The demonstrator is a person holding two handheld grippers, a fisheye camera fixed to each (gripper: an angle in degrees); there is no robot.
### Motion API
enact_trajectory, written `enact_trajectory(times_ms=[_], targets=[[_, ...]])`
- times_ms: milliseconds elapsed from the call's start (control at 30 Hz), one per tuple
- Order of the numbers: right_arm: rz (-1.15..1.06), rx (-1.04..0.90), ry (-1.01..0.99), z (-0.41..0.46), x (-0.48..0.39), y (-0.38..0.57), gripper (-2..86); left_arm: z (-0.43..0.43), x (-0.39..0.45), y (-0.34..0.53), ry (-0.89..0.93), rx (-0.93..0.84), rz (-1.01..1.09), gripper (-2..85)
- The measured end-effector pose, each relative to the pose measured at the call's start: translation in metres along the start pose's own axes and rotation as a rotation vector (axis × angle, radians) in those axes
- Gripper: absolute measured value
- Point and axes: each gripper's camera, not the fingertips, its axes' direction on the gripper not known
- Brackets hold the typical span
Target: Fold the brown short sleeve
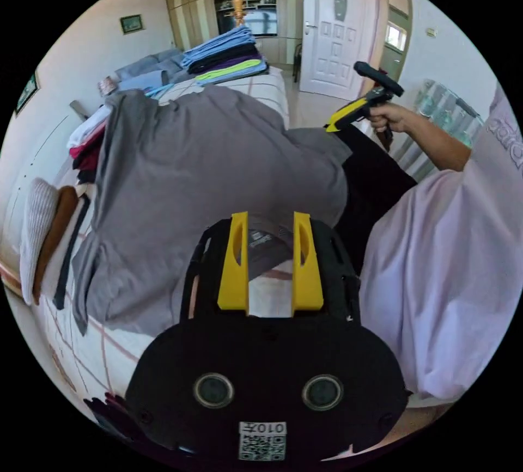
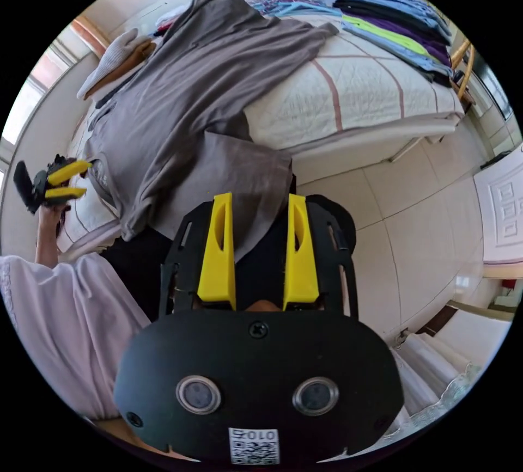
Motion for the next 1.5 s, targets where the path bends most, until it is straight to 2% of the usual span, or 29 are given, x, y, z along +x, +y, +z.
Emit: enact_trajectory(times_ms=[167,300,433,600,733,867,1000,1133,1267,1433,1500], targets=[[0.058,0.022,-0.170,0.002,0.026,-0.008,13.7,0.044,0.047,-0.055,0.075,-0.025,0.156,10.5],[0.046,0.006,-0.194,0.004,0.025,-0.014,12.9,0.081,0.058,-0.086,0.051,-0.135,0.184,9.5],[0.032,0.018,-0.249,0.007,0.023,-0.017,10.0,0.083,0.036,-0.093,0.191,-0.137,0.068,6.3],[-0.003,0.043,-0.293,0.003,0.017,-0.011,3.5,0.056,0.014,-0.091,0.243,-0.060,0.008,0.9],[-0.032,0.057,-0.203,-0.018,-0.001,-0.003,2.2,0.037,0.020,-0.097,0.250,-0.054,0.064,0.0],[-0.029,0.038,0.029,-0.072,-0.013,0.016,1.7,0.022,0.044,-0.109,0.224,-0.079,0.168,-0.2],[-0.067,0.047,0.034,-0.101,-0.024,0.028,1.6,0.022,0.074,-0.122,0.159,-0.142,0.280,-0.2],[-0.034,-0.040,0.058,-0.067,-0.028,0.016,1.8,0.044,0.087,-0.125,0.130,-0.226,0.311,0.0],[-0.014,-0.097,0.101,-0.033,-0.040,0.006,2.3,0.054,0.079,-0.118,0.191,-0.205,0.244,0.6],[-0.015,-0.062,0.217,-0.032,-0.056,0.006,5.6,0.022,0.051,-0.090,0.367,-0.086,0.091,4.2],[0.013,0.023,0.328,-0.045,-0.064,0.009,8.5,-0.006,0.045,-0.071,0.312,-0.028,0.041,5.1]])
